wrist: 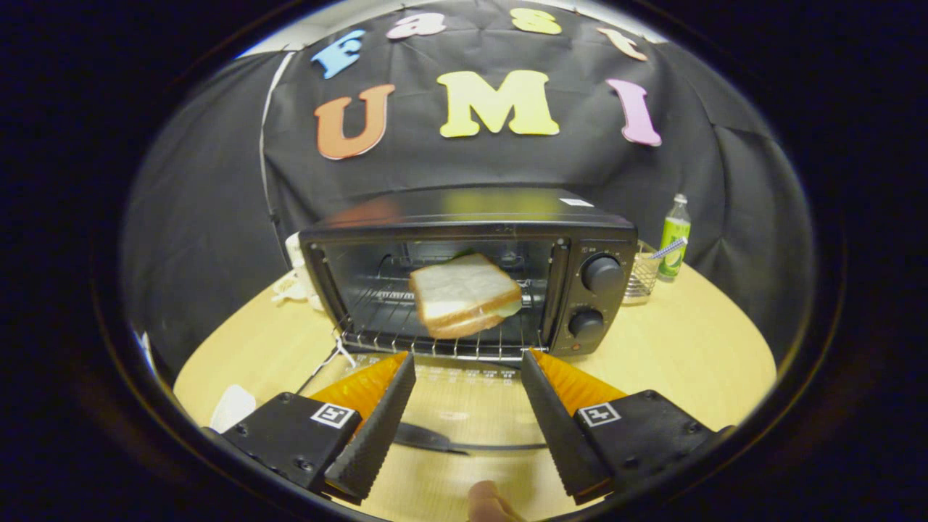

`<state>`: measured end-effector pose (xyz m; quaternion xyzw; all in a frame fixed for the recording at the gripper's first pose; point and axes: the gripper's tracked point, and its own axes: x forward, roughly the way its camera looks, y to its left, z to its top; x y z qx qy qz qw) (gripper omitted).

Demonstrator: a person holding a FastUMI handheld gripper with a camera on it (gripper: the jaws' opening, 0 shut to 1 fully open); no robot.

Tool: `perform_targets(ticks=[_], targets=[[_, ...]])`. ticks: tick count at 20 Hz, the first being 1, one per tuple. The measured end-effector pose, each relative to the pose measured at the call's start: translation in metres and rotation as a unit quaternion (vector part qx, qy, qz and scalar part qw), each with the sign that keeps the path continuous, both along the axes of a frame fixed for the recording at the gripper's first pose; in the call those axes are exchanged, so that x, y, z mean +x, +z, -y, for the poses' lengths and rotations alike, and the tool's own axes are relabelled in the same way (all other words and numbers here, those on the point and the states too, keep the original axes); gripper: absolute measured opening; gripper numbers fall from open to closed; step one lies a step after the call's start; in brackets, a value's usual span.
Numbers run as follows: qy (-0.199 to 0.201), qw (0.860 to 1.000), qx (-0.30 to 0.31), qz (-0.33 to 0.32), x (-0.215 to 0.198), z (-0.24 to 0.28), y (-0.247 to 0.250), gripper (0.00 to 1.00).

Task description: Open the toaster oven, put the food inside, and close the toaster oven door.

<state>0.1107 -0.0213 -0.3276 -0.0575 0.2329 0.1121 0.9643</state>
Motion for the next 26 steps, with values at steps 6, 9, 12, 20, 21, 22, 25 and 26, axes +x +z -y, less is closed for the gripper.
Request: perform_targets(ticks=[6,9,12,20,21,22,25,26], targets=[[-0.003,0.999,-0.047,-0.007,-0.056,-0.017,-0.029,0.97],[-0.027,0.998,-0.037,-0.034,-0.064,-0.014,-0.055,1.0],[-0.033,0.996,-0.032,-0.074,-0.061,-0.02,-0.076,1.0],[-0.053,0.992,-0.085,-0.077,-0.06,-0.037,-0.097,1.0],[-0.053,0.992,-0.08,-0.076,-0.054,-0.038,-0.089,1.0],[-0.053,0.993,-0.08,-0.074,-0.053,-0.039,-0.089,1.0],[-0.05,0.993,-0.078,-0.077,-0.055,-0.039,-0.085,1.0],[-0.053,0.994,-0.065,-0.074,-0.055,-0.04,-0.079,1.0]])
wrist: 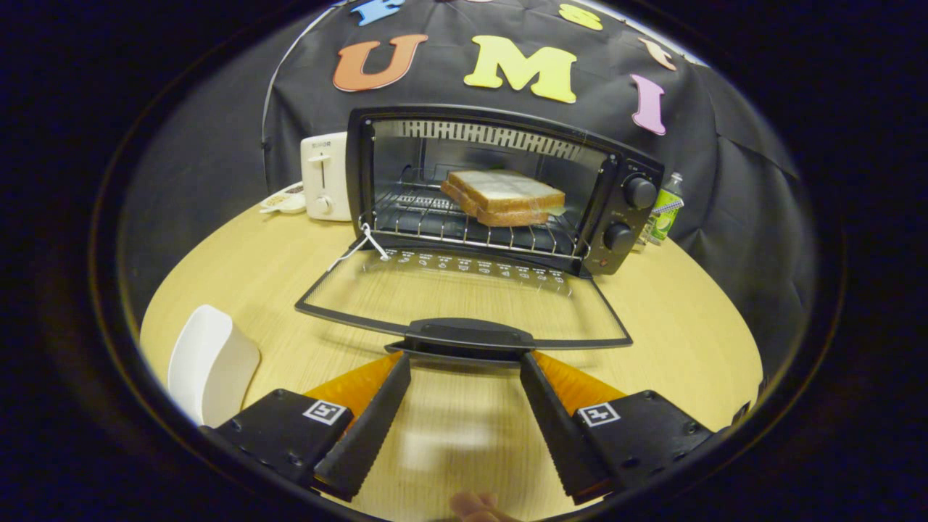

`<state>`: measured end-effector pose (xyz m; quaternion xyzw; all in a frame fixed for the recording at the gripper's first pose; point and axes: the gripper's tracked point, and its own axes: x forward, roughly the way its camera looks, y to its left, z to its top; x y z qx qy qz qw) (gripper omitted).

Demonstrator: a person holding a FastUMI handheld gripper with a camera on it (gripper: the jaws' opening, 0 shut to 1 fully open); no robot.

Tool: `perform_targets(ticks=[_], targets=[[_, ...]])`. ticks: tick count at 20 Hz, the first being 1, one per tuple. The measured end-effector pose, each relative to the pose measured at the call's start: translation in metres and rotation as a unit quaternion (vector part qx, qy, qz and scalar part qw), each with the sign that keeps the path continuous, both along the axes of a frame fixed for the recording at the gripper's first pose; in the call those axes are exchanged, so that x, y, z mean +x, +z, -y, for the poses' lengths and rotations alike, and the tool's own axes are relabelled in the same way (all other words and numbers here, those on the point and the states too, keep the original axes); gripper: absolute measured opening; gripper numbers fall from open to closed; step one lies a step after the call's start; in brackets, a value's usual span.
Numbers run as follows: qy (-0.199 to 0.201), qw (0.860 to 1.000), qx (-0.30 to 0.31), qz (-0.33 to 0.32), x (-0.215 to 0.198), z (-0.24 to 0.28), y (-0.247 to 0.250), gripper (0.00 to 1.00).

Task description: Open the toaster oven, put the food inside, and close the toaster oven door.

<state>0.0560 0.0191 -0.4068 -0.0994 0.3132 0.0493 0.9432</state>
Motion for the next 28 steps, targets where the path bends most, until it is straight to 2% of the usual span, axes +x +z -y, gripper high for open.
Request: perform_targets(ticks=[12,17,24,28], targets=[[-0.018,0.998,0.033,0.052,0.006,-0.006,0.033,1.0],[-0.001,0.992,0.027,0.127,0.019,-0.013,0.066,0.99],[0.026,0.98,0.021,0.198,0.052,-0.022,0.12,0.97],[0.033,0.972,0.005,0.231,0.046,-0.024,0.148,0.99]])
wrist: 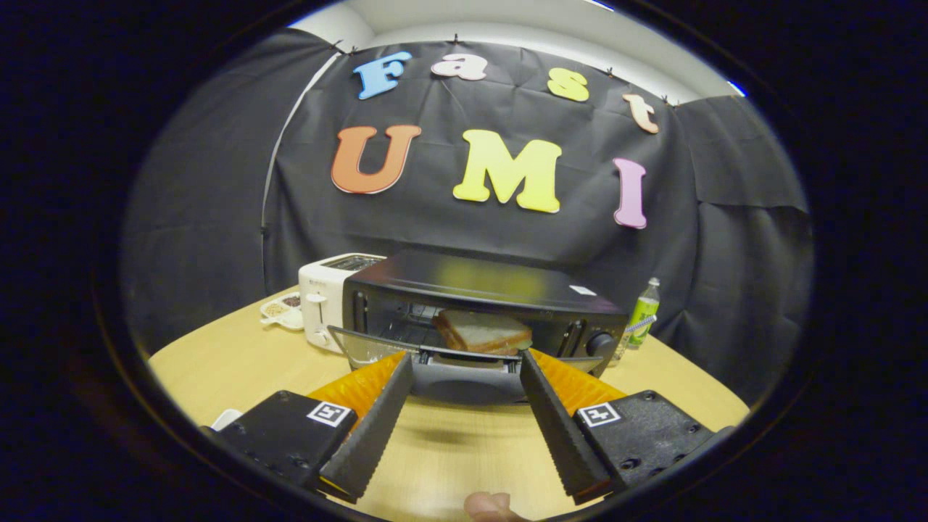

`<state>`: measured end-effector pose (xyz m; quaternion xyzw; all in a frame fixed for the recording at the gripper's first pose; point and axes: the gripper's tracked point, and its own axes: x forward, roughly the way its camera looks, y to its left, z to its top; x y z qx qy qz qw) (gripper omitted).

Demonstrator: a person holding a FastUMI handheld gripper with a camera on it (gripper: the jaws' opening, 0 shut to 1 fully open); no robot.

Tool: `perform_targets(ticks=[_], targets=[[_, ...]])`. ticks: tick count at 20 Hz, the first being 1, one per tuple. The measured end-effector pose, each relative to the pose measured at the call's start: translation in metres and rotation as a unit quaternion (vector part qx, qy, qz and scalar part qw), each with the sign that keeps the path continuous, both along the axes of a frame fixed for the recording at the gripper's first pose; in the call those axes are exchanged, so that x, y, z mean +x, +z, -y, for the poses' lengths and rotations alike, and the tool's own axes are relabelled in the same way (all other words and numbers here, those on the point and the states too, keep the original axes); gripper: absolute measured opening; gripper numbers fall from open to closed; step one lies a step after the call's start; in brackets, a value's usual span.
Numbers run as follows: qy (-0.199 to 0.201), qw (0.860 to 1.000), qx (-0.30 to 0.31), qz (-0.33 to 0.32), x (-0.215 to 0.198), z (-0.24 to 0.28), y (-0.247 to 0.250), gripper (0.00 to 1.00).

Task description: Open the toaster oven, put the food inside, and close the toaster oven door.

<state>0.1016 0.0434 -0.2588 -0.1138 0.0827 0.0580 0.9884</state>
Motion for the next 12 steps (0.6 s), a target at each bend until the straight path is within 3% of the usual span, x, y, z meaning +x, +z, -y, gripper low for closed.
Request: perform_targets(ticks=[5,12], targets=[[0.025,0.999,-0.004,0.04,-0.024,-0.004,0.061,1.0],[0.002,0.997,0.016,0.076,-0.083,0.036,0.173,1.0]])
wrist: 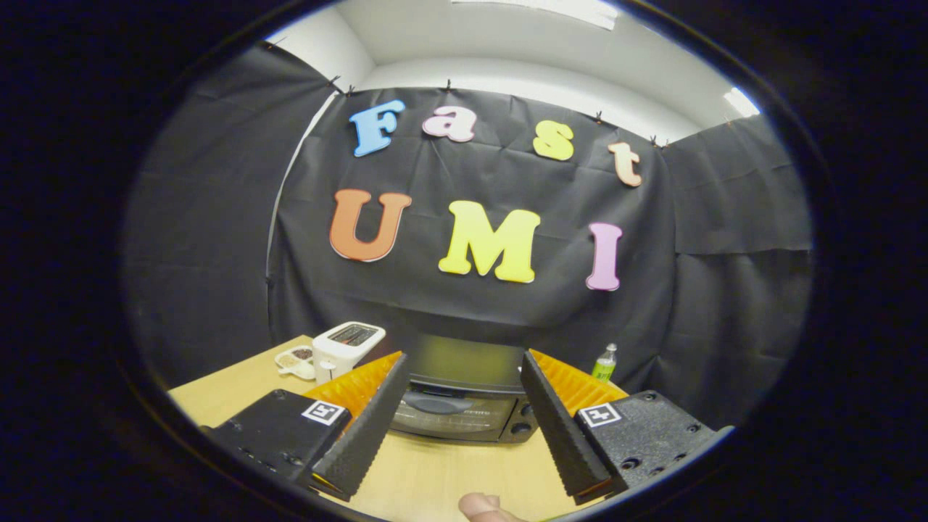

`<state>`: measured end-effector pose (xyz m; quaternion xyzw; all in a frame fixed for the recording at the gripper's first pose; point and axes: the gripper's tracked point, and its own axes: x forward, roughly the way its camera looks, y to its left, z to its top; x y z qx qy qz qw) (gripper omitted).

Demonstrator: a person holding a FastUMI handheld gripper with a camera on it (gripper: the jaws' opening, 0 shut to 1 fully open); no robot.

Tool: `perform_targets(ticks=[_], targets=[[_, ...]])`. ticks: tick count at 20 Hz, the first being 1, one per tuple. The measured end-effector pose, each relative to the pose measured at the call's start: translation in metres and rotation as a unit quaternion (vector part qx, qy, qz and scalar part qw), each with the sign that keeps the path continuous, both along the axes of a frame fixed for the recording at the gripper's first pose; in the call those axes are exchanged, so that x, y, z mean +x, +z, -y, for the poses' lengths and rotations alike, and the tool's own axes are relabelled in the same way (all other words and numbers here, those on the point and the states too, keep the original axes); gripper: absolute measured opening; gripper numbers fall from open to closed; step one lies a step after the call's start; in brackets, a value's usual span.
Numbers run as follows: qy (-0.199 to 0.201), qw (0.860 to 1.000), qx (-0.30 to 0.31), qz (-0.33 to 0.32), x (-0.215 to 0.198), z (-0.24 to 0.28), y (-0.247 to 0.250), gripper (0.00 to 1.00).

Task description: Open the toaster oven, put the food inside, and close the toaster oven door.

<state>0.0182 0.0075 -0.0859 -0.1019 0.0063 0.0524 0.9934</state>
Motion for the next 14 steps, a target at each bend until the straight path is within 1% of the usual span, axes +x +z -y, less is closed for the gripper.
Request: perform_targets(ticks=[3,6,11,13,14], targets=[[-0.015,1.0,0.016,0.012,-0.029,0.024,0.04,1.0],[-0.014,0.998,0.046,0.028,-0.057,0.041,0.073,1.0],[-0.014,0.998,0.037,0.047,-0.101,0.061,0.086,1.0],[-0.034,0.996,0.052,0.065,-0.116,0.076,0.09,1.0],[-0.035,0.995,0.059,0.072,-0.121,0.079,0.092,1.0]])
